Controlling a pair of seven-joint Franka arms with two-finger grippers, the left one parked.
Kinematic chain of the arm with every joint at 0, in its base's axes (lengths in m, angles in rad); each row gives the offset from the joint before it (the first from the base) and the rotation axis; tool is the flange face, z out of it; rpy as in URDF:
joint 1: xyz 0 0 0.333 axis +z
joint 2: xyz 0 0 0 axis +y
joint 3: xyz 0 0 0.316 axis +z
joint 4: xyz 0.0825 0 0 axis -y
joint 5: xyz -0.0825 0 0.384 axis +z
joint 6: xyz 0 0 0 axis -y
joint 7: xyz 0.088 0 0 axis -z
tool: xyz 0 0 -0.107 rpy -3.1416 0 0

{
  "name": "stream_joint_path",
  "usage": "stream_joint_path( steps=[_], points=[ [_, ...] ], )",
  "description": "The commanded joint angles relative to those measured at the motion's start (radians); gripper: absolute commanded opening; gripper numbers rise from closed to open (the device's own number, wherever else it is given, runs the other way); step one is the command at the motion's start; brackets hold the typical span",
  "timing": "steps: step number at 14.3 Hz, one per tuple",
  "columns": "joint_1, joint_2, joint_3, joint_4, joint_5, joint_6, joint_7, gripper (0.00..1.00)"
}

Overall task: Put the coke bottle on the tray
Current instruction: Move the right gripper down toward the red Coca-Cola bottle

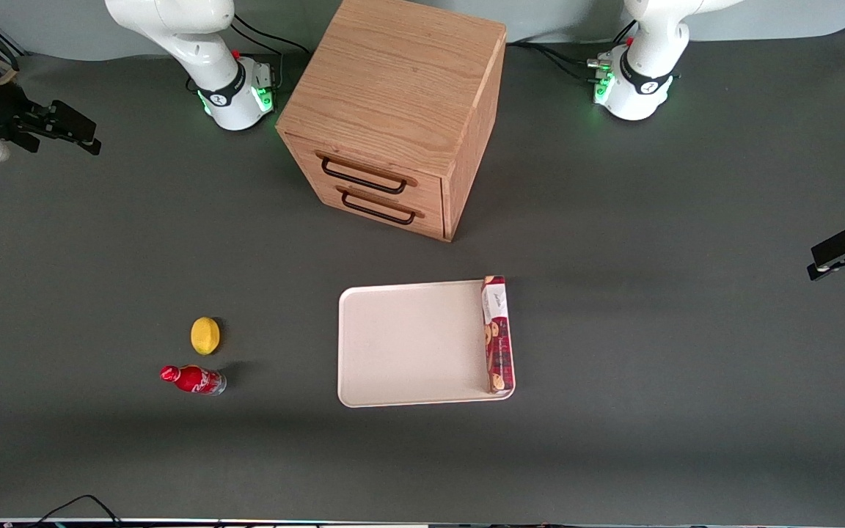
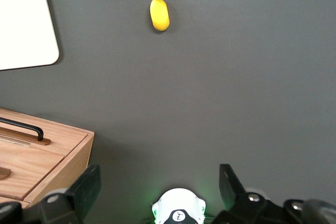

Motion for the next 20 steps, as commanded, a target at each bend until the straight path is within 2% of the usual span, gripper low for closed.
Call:
stream_joint_path(
  steps=[1, 6, 7, 9, 12, 15, 20],
  points=[
    [-0.002, 0.021, 0.004, 0.048, 0.023, -0.046, 0.014, 1.00],
    [0.006, 0.052, 0.019, 0.090, 0.019, -0.046, 0.002, 1.00],
    [0.007, 0.094, 0.020, 0.147, 0.019, -0.046, -0.001, 1.00],
    [0.010, 0.231, 0.025, 0.286, 0.003, -0.046, -0.128, 1.00],
    [0.013, 0.441, 0.027, 0.440, -0.049, -0.030, -0.225, 1.00],
    [0.024, 0.611, 0.025, 0.462, -0.079, 0.151, -0.273, 1.00],
    [0.024, 0.820, 0.025, 0.449, -0.080, 0.493, -0.260, 1.00]
  ],
)
